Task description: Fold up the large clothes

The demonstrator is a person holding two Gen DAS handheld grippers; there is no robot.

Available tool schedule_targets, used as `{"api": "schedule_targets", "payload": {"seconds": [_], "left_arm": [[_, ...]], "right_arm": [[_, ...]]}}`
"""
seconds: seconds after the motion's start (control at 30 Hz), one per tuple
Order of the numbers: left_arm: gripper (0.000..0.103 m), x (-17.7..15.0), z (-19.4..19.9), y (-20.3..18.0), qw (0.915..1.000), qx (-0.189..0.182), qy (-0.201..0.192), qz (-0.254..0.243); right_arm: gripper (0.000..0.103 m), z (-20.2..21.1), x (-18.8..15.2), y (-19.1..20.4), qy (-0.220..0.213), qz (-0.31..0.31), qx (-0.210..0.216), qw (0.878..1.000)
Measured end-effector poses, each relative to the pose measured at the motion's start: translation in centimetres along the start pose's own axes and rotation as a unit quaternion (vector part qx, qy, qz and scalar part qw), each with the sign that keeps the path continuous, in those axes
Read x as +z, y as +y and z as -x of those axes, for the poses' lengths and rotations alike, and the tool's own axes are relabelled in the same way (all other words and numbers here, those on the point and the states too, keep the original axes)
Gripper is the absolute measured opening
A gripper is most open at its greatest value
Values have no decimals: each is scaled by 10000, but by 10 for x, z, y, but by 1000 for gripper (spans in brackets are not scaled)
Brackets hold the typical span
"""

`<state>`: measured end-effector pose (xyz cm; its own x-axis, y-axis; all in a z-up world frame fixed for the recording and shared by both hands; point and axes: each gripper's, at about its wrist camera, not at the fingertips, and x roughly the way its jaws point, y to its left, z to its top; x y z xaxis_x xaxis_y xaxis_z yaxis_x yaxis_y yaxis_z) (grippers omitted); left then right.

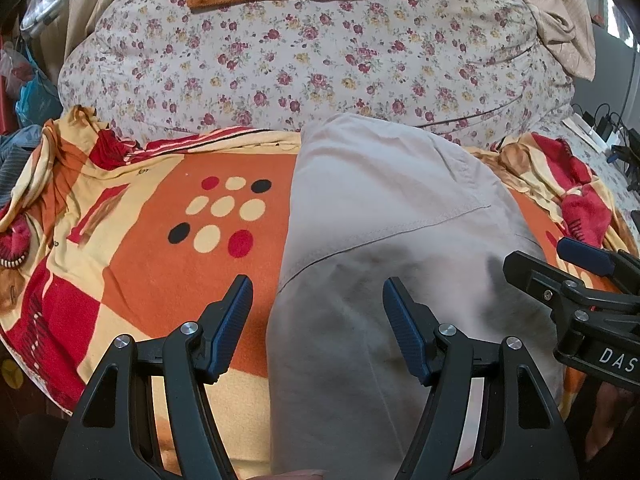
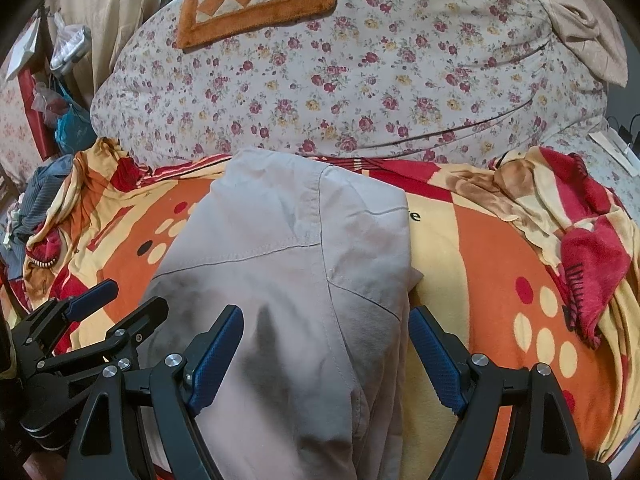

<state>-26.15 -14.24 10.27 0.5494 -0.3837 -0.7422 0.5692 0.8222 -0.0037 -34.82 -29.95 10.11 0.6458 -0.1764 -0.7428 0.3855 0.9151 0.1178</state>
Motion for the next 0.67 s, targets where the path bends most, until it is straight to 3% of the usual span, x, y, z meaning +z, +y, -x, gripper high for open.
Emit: {"api": "schedule_targets", "payload": {"seconds": [0.47,0.67], "left_arm": [[68,1,-1,1,10000,-62,29,61],[68,4,4,2,9998,-167,-138,36]], "right_arm": [[83,-2,0,0,14,31,0,10000],[83,-2,0,-1,31,36,1,10000]]}}
